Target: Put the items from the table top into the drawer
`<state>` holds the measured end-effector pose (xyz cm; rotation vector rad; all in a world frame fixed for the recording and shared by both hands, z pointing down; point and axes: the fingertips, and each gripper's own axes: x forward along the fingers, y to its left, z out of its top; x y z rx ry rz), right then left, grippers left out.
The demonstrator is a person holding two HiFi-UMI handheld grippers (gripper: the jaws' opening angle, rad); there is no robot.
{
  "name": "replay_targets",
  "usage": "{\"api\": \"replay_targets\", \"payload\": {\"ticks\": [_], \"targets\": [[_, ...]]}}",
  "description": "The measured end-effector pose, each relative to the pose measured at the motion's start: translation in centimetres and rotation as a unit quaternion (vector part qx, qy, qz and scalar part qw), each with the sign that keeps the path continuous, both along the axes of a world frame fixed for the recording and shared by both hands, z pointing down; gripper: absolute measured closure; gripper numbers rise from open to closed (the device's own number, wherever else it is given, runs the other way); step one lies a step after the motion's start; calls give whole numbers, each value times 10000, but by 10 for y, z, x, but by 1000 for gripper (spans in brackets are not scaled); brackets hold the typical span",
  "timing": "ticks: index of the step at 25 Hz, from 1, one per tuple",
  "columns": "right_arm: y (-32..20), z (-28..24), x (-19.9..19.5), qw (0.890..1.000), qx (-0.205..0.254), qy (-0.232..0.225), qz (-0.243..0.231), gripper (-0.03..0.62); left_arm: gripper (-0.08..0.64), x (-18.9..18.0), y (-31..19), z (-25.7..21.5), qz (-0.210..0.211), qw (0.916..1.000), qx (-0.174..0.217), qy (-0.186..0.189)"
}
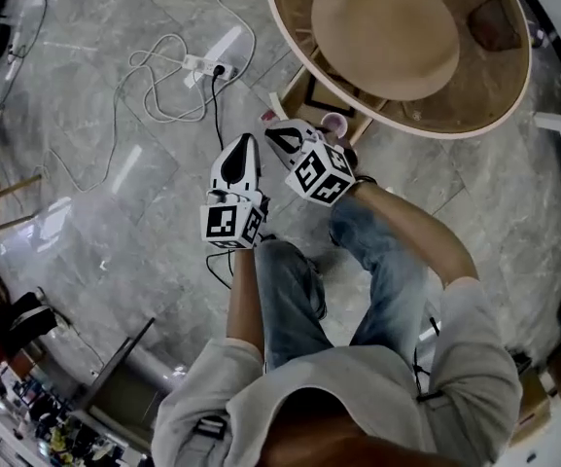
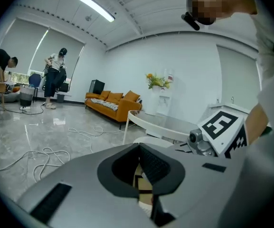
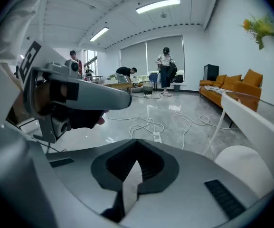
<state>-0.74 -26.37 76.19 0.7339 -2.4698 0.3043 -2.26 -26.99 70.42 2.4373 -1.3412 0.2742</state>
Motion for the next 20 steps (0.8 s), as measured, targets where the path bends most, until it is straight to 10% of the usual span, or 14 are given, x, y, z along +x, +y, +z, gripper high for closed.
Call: {"api": "replay_targets", "payload": {"ticks": [10, 20], "targets": [[37, -147, 7, 9941, -728, -174, 786, 569, 545, -17, 34, -155, -8, 9982, -578, -172], [68, -368, 1, 9888, -327, -181, 1448, 569, 545, -51, 79, -370, -45, 9999, -105, -13]]}}
